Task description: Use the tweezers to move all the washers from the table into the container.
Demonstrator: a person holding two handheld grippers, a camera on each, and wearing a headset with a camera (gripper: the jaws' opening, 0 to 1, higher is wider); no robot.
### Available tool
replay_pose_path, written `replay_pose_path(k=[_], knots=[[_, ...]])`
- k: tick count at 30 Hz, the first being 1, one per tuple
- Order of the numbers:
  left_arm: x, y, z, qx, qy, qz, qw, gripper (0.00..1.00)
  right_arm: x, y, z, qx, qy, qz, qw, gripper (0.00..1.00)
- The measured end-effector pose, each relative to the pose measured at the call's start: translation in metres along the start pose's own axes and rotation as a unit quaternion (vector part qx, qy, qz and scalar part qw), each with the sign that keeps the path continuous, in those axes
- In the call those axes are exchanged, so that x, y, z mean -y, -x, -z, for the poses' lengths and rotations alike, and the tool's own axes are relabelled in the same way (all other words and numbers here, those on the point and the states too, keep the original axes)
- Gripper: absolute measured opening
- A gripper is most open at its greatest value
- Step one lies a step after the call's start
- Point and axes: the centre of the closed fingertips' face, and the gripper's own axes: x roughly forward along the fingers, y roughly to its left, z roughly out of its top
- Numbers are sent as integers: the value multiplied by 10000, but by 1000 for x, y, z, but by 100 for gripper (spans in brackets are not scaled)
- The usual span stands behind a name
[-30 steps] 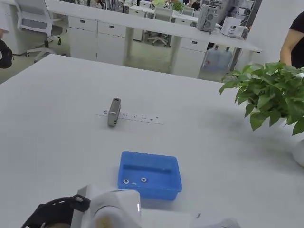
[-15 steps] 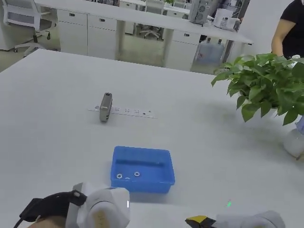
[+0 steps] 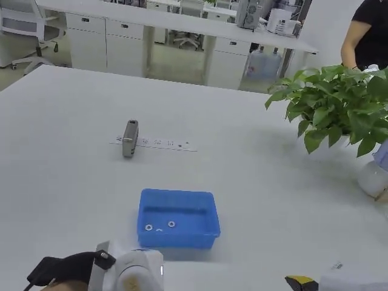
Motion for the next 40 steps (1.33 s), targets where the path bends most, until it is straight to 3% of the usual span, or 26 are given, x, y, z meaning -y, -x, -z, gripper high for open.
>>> replay_pose_path(k=[10, 13, 15, 16, 18, 21, 22, 23, 24, 25, 26, 28, 30, 31, 34, 35, 36, 38, 39, 40], knots=[[-1, -1, 2, -26, 85, 115, 9999, 0, 9, 11, -5, 136, -249, 142, 9995, 92], [-1, -1, 2, 10, 395, 96, 9992, 0, 13, 12, -8, 197, -238, 230, 9993, 94], [-1, -1, 1, 85, 856, 60, 9963, 0, 14, 12, -8, 222, -266, 233, 9991, 94], [-1, 0, 2, 134, 886, 62, 9960, 0, 13, 12, -8, 215, -283, 221, 9991, 94], [0, 2, 3, 156, 1103, -29, 9938, 5, 14, 12, -8, 215, -280, 233, 9991, 94], [-1, 6, 10, 127, 1441, -224, 9892, 22, 13, 13, -12, 299, -367, 221, 9986, 96], [-1, 11, 9, 262, 1712, -278, 9845, 27, 13, 13, -14, 329, -389, 228, 9984, 96], [-1, 12, 8, 316, 1802, -305, 9827, 30, 13, 12, -15, 356, -400, 240, 9983, 96], [0, 17, 8, 439, 2129, -325, 9755, 34, 13, 12, -17, 365, -401, 240, 9982, 97], [1, 19, 10, 451, 2314, -329, 9713, 43, 13, 11, -19, 385, -400, 236, 9982, 97], [-1, 25, 14, 452, 2497, -490, 9660, 52, 12, 10, -20, 401, -389, 234, 9982, 97], [-2, 34, 17, 485, 2667, -674, 9602, 67, 12, 8, -22, 400, -344, 229, 9983, 98], [-5, 48, 14, 674, 2949, -857, 9493, 76, 12, 5, -24, 391, -322, 228, 9985, 99], [-6, 57, 12, 804, 3118, -969, 9418, 82, 12, 5, -25, 389, -319, 224, 9985, 99], [-14, 77, 13, 982, 3383, -1365, 9259, 95, 13, 2, -26, 367, -275, 202, 9987, 99], [-15, 82, 14, 1002, 3390, -1450, 9241, 96, 13, 2, -26, 362, -260, 201, 9988, 99], [-20, 89, 18, 972, 3460, -1687, 9178, 98, 13, 1, -26, 355, -250, 196, 9989, 99], [-22, 97, 21, 922, 3464, -1792, 9162, 99, 11, -1, -26, 318, -241, 144, 9991, 99], [-23, 101, 21, 914, 3507, -1848, 9135, 99, 11, -2, -26, 316, -233, 135, 9991, 99], [-27, 109, 20, 984, 3526, -2028, 9082, 99, 11, -3, -25, 285, -221, 122, 9993, 99]])
